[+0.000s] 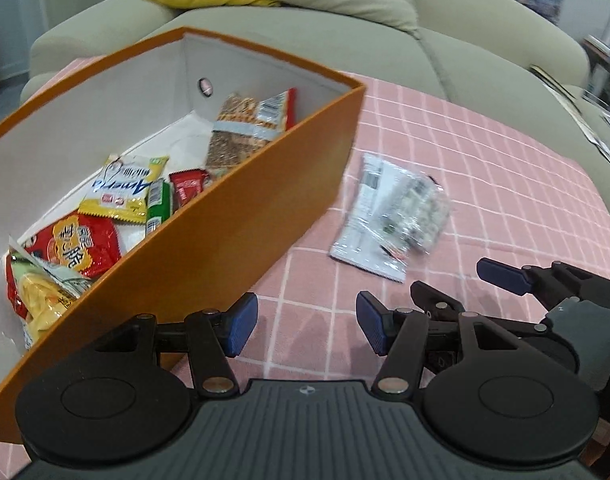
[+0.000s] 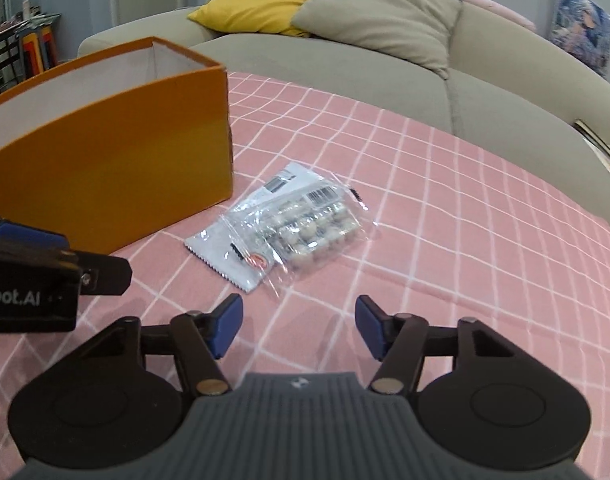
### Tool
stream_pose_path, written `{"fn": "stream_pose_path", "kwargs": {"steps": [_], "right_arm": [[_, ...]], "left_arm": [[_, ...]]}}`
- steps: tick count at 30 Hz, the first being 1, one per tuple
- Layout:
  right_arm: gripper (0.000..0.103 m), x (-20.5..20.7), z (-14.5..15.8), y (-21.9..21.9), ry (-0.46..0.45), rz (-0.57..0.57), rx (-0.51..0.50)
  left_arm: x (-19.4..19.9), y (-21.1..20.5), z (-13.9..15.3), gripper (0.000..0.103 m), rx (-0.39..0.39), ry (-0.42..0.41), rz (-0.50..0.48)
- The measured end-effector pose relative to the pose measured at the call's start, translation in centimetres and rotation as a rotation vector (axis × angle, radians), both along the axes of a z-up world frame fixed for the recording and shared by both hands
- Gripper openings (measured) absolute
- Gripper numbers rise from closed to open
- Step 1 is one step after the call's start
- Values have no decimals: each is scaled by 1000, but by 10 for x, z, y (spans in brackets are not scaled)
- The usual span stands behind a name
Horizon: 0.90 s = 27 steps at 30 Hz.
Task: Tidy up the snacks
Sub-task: 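Lift both grippers out of the box and move to the remaining packets, then grasp the white packet with the left gripper while the right grasps the clear snack bag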
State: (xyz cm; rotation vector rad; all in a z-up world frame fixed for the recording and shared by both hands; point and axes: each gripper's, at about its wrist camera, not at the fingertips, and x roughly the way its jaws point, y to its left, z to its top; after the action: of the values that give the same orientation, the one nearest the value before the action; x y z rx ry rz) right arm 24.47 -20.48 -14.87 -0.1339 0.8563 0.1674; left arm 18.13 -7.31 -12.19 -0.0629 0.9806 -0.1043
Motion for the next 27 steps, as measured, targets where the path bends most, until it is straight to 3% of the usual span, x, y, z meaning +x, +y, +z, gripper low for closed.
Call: {"fn": "stream_pose_path", "kwargs": {"steps": [3,9,13,20,27], "right_arm": [[57,12,-4,1,-3,19,10],[38,28,-12,5,10,56,28],[4,29,-15,6,19,76,49],[0,20,-14,-10,46,46,50],[0,-10,-10,-43,72,-11,32]], "left_arm": [[7,-1,-3,67,-4,7,21],[14,-2,-6,67,-28,25,34],[16,-4,-7,67,-24,28,27],[17,-5,-8,67,-27,29,29],[17,-18,-9,68,-49,20,-30]]}}
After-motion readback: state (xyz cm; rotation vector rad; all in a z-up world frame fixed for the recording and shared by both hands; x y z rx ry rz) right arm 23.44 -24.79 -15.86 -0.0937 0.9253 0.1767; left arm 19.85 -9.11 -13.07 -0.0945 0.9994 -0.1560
